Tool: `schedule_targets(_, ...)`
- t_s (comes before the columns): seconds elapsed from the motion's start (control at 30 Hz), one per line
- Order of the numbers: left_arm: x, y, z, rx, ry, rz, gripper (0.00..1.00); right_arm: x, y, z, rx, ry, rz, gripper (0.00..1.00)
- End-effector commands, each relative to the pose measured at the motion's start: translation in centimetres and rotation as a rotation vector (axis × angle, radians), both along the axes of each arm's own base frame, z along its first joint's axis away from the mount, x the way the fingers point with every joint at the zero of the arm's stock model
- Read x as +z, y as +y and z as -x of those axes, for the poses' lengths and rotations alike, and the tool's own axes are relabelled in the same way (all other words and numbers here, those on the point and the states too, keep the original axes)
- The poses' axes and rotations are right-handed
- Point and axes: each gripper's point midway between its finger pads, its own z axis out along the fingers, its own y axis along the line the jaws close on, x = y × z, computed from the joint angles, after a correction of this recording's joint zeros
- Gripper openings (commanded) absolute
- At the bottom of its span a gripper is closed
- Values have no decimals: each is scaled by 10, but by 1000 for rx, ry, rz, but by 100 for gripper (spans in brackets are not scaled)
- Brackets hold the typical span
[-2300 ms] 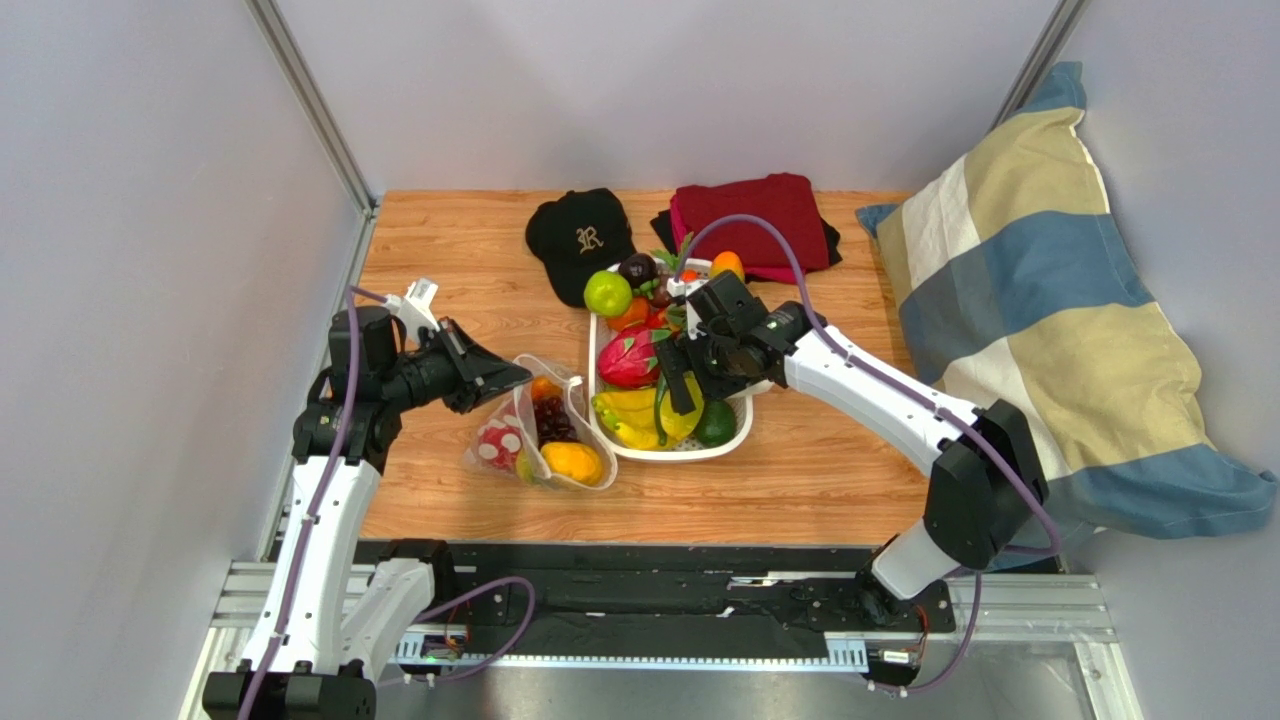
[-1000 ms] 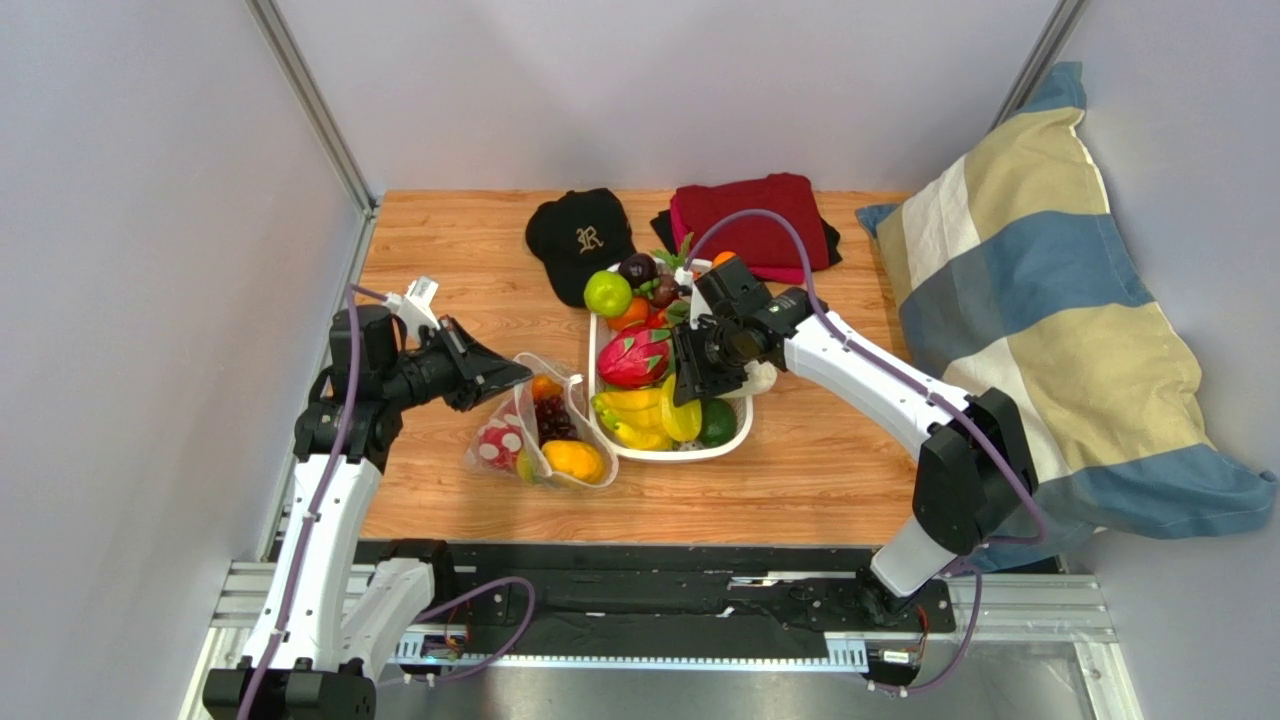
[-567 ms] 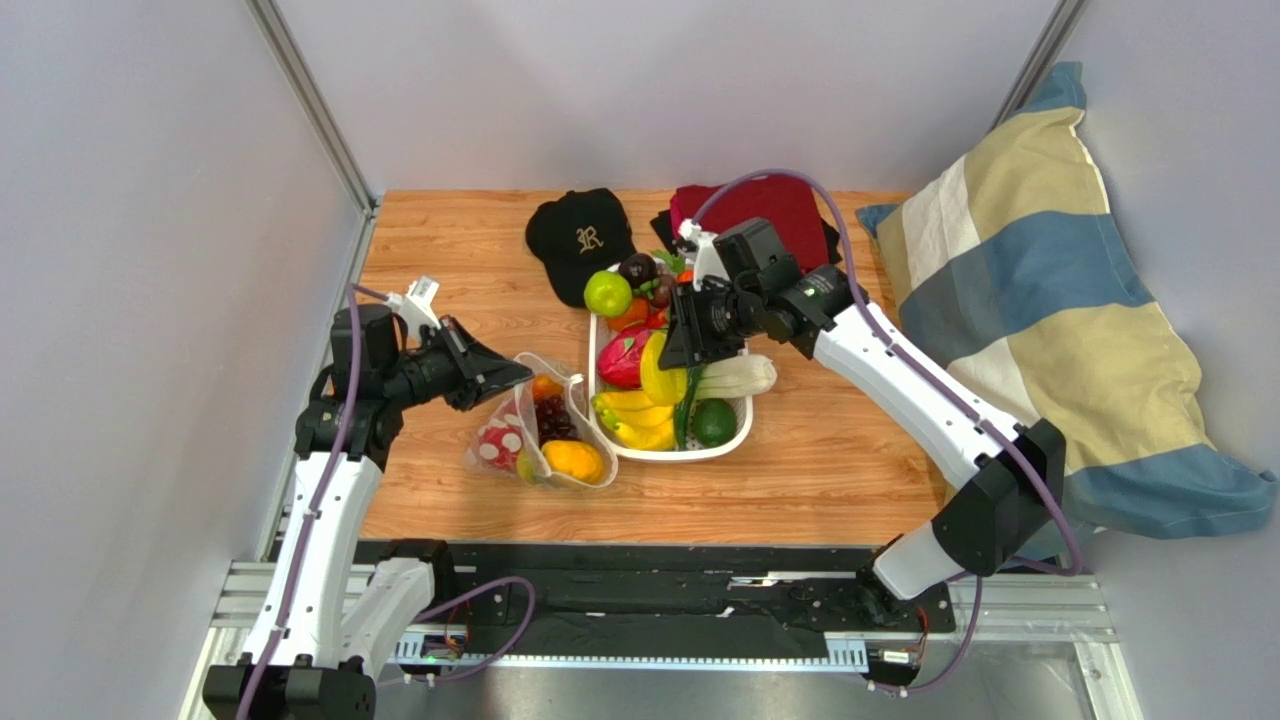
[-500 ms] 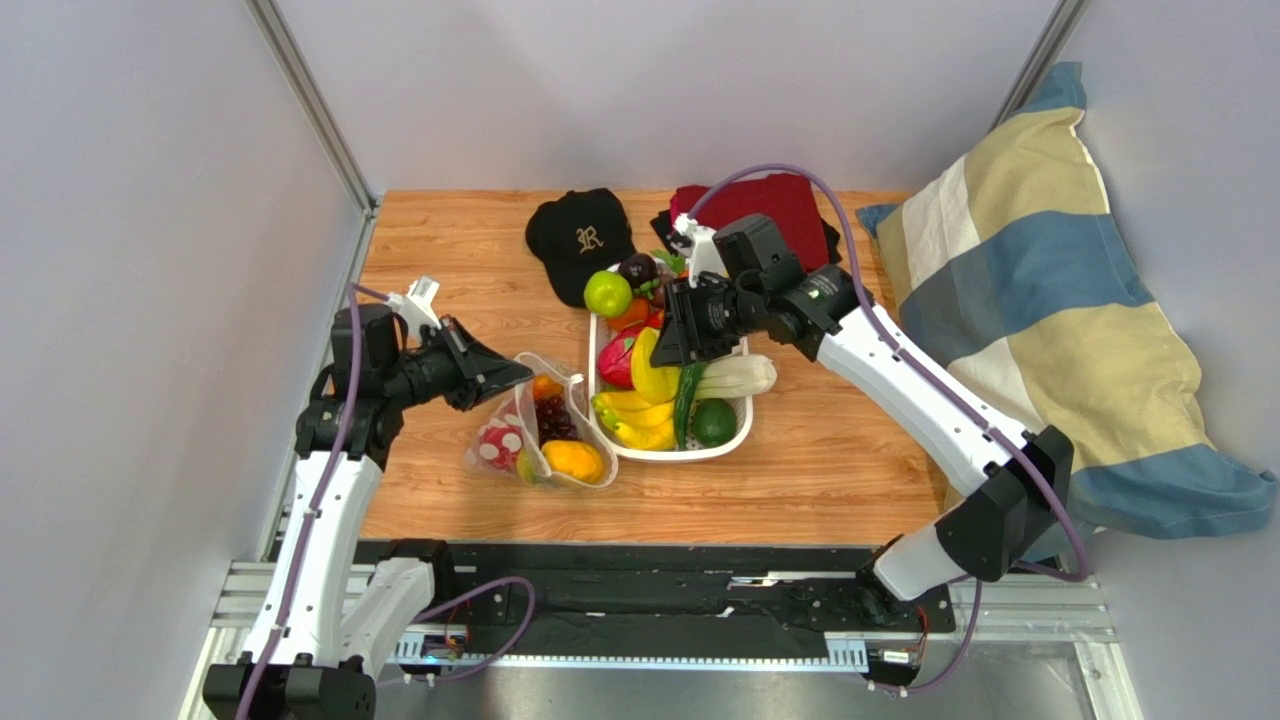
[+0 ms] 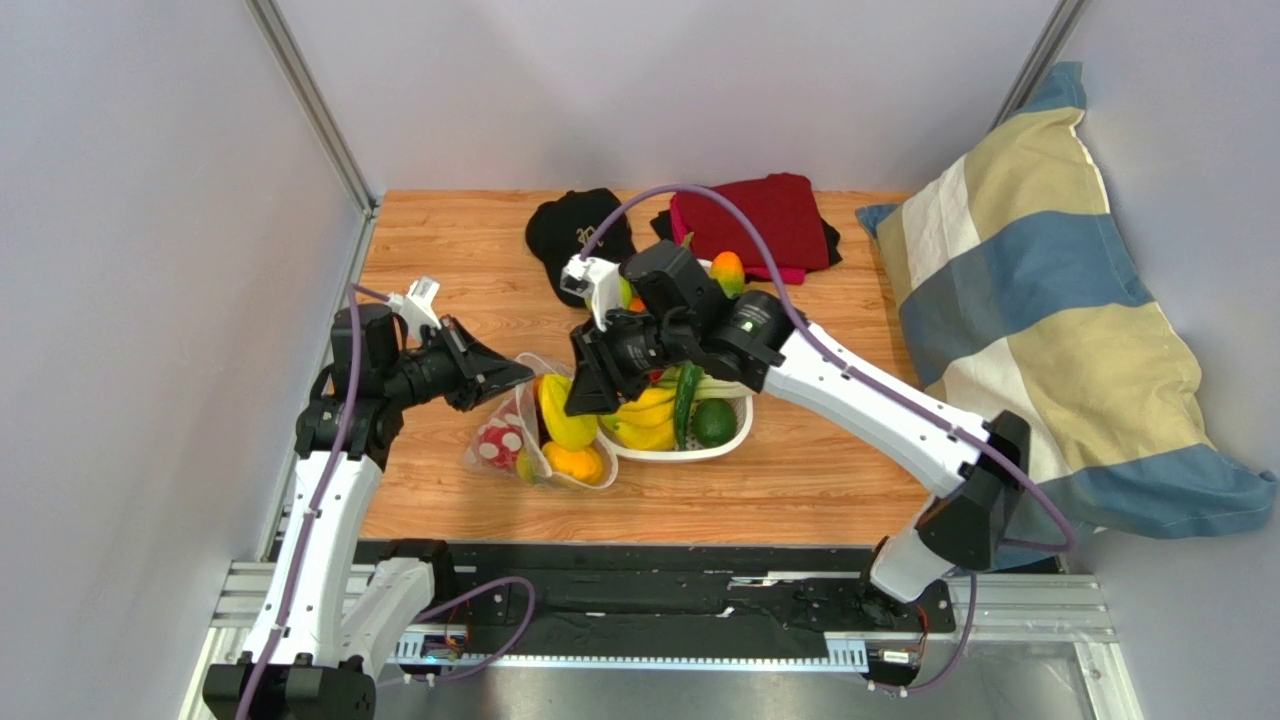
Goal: Place the food in the zip-top bag and seal the zipper
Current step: Place the fake fruit in the zipper food storage bag.
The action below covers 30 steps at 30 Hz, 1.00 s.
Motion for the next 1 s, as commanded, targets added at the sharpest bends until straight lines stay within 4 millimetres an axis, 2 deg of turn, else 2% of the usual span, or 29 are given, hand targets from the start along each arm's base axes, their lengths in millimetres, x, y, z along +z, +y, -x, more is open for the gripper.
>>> schedule_targets(0.0, 25, -4, 0, -31, -85, 34, 0, -4, 27, -13, 47, -34, -17, 4)
schedule_targets(0.13, 28, -5, 1, -34, -95, 38, 0, -28, 35, -15, 63, 17, 36, 1)
schedule_targets(0.2, 29, -6, 3, -39, -97, 42, 0, -34, 37, -16, 66, 25, 44, 1)
schedule_targets(0.3, 29, -6, 4, -41, -95, 47, 0, -40, 42, -28, 10, 15, 60, 2)
schedule_targets(0.33, 28, -6, 4, -40, -88, 53, 0, -43, 40, -41, -66, -17, 87, 6)
schedule_targets(0.43, 27, -7, 5, -37, -84, 60, 0, -41, 35, -66, -221, -70, 111, 12)
schedule_targets(0.47, 26, -7, 5, -35, -77, 64, 0, -40, 33, -68, -243, -73, 114, 12)
schedule_targets(0.67, 29, -9, 4, -26, -57, 99, 0, -31, 38, -61, -280, -134, 91, 14)
schedule_targets(0.77, 29, -10, 3, -26, -53, 113, 0, -30, 42, -64, -330, -166, 102, 28)
schedule_targets(0.8, 29, -10, 3, -25, -47, 117, 0, -31, 42, -66, -345, -170, 107, 39)
schedule_targets(0.87, 31, -10, 4, -29, -48, 121, 0, -32, 40, -64, -346, -164, 115, 55)
schedule_targets(0.9, 31, -10, 4, -30, -47, 122, 0, -32, 39, -62, -339, -163, 117, 60)
schedule_targets(0.97, 35, -11, 6, -32, -54, 122, 0, -21, 33, -58, -312, -196, 103, 62)
